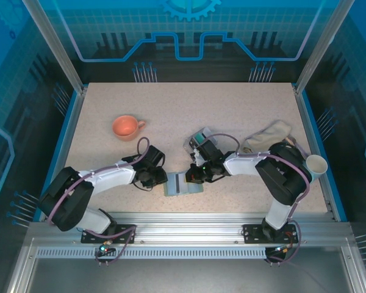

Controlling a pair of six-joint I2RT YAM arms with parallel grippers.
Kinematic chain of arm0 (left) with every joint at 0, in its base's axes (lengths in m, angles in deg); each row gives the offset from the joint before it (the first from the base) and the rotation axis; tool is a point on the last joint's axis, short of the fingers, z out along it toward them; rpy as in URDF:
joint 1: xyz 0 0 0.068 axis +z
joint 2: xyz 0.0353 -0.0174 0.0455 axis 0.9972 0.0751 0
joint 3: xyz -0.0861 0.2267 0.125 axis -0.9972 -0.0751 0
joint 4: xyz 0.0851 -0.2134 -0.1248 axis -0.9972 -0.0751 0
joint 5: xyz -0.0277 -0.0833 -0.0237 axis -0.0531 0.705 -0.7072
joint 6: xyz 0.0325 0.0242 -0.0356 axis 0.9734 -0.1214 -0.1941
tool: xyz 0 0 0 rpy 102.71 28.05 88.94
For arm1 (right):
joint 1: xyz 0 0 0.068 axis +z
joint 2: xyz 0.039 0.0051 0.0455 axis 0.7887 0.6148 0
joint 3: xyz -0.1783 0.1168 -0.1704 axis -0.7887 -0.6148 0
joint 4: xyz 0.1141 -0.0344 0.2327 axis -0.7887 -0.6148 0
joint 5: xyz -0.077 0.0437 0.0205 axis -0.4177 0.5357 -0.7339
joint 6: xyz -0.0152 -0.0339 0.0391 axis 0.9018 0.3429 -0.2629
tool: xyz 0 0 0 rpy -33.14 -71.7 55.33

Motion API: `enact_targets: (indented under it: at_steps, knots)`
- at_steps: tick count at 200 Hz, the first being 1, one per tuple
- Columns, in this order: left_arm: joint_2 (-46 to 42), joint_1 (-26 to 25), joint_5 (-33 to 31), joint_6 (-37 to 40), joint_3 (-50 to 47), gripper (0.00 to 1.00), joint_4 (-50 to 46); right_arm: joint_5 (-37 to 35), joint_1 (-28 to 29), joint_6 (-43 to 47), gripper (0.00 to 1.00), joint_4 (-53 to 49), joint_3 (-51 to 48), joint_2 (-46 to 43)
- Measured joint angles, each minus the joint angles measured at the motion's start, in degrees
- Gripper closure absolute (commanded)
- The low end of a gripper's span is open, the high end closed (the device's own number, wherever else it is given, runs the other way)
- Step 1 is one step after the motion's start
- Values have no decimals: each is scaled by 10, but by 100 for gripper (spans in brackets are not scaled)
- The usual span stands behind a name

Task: Put the credit cards into the card holder

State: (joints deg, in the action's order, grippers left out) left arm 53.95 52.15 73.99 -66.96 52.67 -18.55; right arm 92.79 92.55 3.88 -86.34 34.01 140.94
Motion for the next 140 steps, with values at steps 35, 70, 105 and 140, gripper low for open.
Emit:
enact_targets:
  at_steps: [35, 70, 105, 140]
  knots:
    - [-18, 0, -19, -2, -4, 75, -21, 7, 0, 0, 100, 9, 0, 5]
    - [0, 0, 1, 1, -6, 85, -1, 12, 0, 0, 98, 10, 3, 8]
    - [11, 8, 9, 3, -1, 93, -6, 24, 2, -2, 96, 11, 17, 23]
    - [19, 8, 14, 2, 6, 95, -13, 30, 11, -20, 93, 26, 26, 36]
